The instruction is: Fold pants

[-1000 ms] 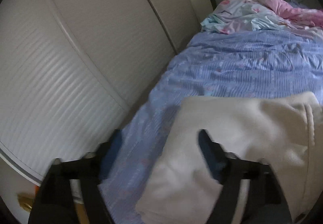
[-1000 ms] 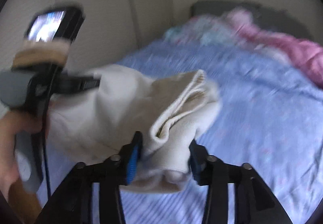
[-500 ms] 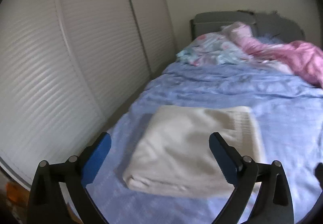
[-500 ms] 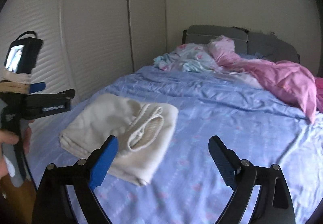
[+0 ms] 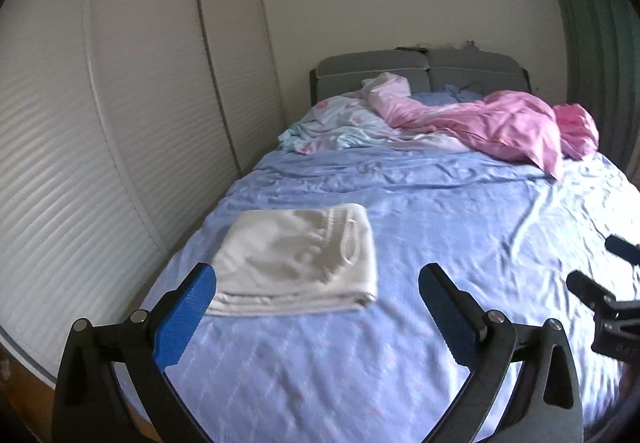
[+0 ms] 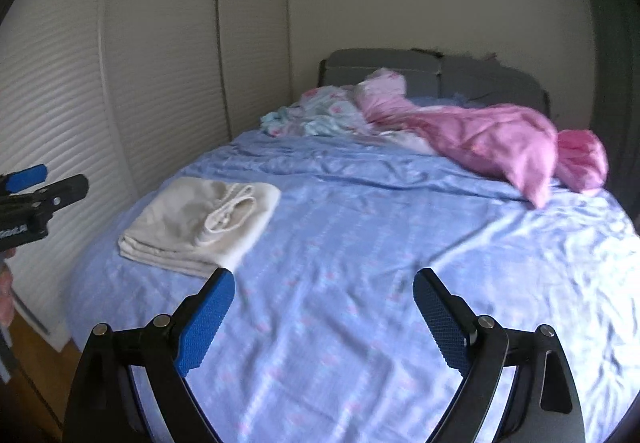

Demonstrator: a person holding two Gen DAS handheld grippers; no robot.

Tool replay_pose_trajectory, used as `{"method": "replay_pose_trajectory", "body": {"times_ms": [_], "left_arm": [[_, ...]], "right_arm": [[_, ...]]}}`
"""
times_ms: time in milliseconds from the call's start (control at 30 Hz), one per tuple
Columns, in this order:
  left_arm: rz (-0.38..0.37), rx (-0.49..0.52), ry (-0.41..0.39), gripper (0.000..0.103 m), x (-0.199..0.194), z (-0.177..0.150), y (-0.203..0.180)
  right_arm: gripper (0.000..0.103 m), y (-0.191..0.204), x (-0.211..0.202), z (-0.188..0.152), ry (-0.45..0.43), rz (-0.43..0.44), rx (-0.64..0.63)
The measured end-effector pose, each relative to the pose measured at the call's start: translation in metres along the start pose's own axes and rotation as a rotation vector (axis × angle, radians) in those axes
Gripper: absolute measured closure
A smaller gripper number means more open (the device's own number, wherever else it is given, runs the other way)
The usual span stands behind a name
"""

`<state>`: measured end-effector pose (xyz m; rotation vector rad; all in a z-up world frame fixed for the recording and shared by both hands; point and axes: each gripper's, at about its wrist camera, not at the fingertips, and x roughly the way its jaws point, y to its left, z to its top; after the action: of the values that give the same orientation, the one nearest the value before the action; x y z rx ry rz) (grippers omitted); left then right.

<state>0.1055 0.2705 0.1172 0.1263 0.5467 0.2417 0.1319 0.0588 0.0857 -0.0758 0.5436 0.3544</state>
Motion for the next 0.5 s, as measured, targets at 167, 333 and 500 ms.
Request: {"method": "replay_pose_trajectory", "body": {"times_ms": [167,333,500], "left_arm": [[-0.053,0.0,-0.02,0.0,-0.048,-0.022,-0.029],[-0.128,-0.004,-0.005,0.0,-0.079,-0.044,-0.052],[-0.164,0.003,-0.04,0.0,-0.108,-0.059,-0.073]], "right_arm": [[0.011,-0.022,-0.054,-0.024,-0.01,-0.035,-0.007],[0.011,-0.042,-0.091,-0.05,0.005,-0.057,0.019],[0.011,-0.064,-0.127,-0.072,-0.008,-0.094,0.049]]}}
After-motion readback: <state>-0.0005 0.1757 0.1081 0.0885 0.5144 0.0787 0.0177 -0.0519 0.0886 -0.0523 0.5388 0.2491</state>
